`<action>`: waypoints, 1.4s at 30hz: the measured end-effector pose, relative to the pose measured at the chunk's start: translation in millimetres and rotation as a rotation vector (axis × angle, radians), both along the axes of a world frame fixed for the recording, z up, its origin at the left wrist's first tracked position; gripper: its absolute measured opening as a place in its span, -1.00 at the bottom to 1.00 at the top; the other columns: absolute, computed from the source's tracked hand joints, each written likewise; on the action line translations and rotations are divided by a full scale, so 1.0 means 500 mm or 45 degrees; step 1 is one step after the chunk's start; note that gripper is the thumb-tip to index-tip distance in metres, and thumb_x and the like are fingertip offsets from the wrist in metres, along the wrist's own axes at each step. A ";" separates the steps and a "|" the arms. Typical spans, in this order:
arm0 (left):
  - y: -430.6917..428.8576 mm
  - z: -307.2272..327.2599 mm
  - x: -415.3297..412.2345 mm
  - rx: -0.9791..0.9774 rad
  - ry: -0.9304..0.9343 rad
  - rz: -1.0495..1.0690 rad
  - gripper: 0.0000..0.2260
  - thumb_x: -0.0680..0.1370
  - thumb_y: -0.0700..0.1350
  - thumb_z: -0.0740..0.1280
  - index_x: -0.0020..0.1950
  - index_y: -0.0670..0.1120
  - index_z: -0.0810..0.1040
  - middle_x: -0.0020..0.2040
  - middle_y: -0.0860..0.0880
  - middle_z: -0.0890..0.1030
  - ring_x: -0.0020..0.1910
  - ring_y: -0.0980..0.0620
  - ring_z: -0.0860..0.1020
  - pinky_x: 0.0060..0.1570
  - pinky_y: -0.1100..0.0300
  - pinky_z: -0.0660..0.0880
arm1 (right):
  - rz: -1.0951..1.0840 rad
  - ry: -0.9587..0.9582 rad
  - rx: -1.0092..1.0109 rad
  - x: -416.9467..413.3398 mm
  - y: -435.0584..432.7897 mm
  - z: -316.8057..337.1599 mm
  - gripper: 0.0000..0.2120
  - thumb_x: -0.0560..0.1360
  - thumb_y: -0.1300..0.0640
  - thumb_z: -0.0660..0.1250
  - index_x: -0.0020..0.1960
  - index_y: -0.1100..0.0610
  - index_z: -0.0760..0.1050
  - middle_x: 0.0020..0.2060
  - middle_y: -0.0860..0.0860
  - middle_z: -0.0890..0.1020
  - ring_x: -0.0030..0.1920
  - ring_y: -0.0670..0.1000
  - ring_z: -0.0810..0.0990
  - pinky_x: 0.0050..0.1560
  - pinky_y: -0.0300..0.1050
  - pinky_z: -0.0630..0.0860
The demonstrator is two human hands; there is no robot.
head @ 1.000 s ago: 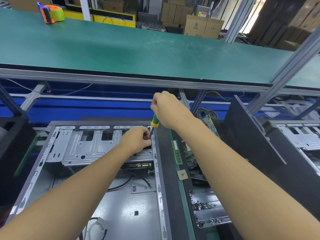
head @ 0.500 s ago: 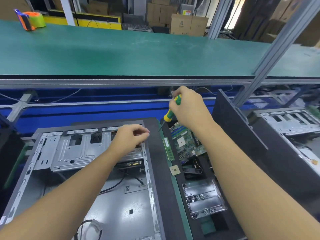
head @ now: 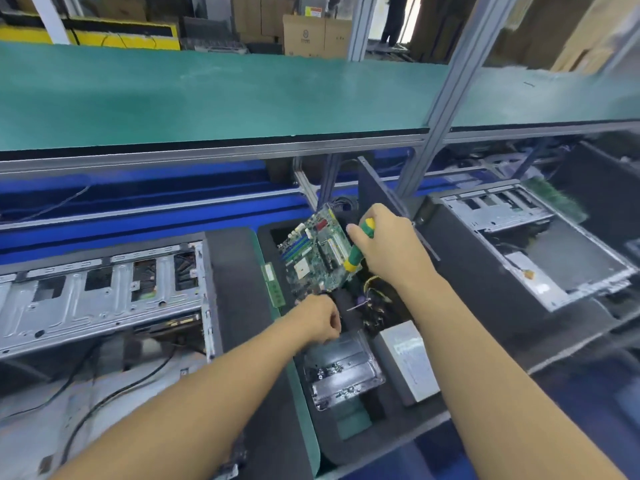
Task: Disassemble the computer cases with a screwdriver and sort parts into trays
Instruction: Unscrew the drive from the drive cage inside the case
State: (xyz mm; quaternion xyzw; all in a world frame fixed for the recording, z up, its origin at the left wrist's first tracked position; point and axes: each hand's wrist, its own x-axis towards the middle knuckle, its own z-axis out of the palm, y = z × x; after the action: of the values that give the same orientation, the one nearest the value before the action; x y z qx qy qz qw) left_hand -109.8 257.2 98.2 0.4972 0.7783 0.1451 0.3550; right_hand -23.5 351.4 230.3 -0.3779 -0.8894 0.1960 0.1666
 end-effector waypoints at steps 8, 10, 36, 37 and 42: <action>0.051 -0.123 0.106 -0.212 0.077 0.128 -0.86 0.54 -0.22 0.42 0.08 -0.12 0.69 0.09 -0.10 0.69 0.01 -0.06 0.66 0.10 0.08 0.60 | 0.079 -0.004 -0.157 0.085 0.050 -0.038 -0.75 0.63 -0.09 0.26 0.07 0.11 0.40 -0.13 0.12 0.59 -0.26 0.17 0.60 -0.31 0.02 0.55; 0.049 -0.126 0.108 -0.219 0.102 0.174 -0.82 0.55 -0.22 0.39 0.14 -0.11 0.67 0.13 -0.11 0.66 0.01 -0.08 0.66 0.10 0.08 0.59 | 0.094 0.003 -0.170 0.095 0.064 -0.044 -0.76 0.63 -0.09 0.25 0.08 0.09 0.40 -0.14 0.11 0.59 -0.29 0.15 0.61 -0.40 -0.04 0.52; -0.439 -0.012 -0.171 0.292 -0.382 1.552 -0.75 0.55 -0.13 0.30 -0.32 -0.11 0.56 -0.46 -0.01 0.56 -0.44 -0.01 0.45 -0.39 0.26 0.34 | 1.058 0.356 -0.277 -0.181 -0.295 -0.032 -0.85 0.62 0.10 0.27 -0.06 -0.02 0.31 -0.32 -0.03 0.47 -0.39 -0.07 0.33 -0.37 -0.23 0.28; -0.452 -0.018 -0.181 0.277 -0.472 1.569 -0.78 0.55 -0.13 0.28 -0.29 -0.11 0.53 -0.42 -0.02 0.56 -0.41 -0.02 0.46 -0.35 0.23 0.38 | 1.041 0.277 -0.212 -0.192 -0.306 -0.038 -0.87 0.62 0.11 0.27 -0.04 0.01 0.32 -0.31 -0.04 0.47 -0.35 -0.06 0.36 -0.33 -0.16 0.32; -0.482 -0.048 -0.224 0.417 -1.006 1.689 -0.84 0.57 -0.08 0.36 0.00 -0.18 0.60 -0.19 -0.05 0.66 -0.22 -0.02 0.62 -0.18 0.11 0.58 | 0.859 -0.041 -0.075 -0.227 -0.347 -0.095 -0.91 0.61 0.15 0.26 -0.03 0.07 0.35 -0.19 0.01 0.52 -0.18 0.13 0.50 -0.17 0.08 0.48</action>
State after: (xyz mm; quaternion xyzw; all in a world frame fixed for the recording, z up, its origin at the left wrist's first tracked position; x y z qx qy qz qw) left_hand -221.9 16.1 74.1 -0.1133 0.6973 0.6053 0.3669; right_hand -136.8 177.9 183.0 -0.0699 -0.9608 0.2598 0.0672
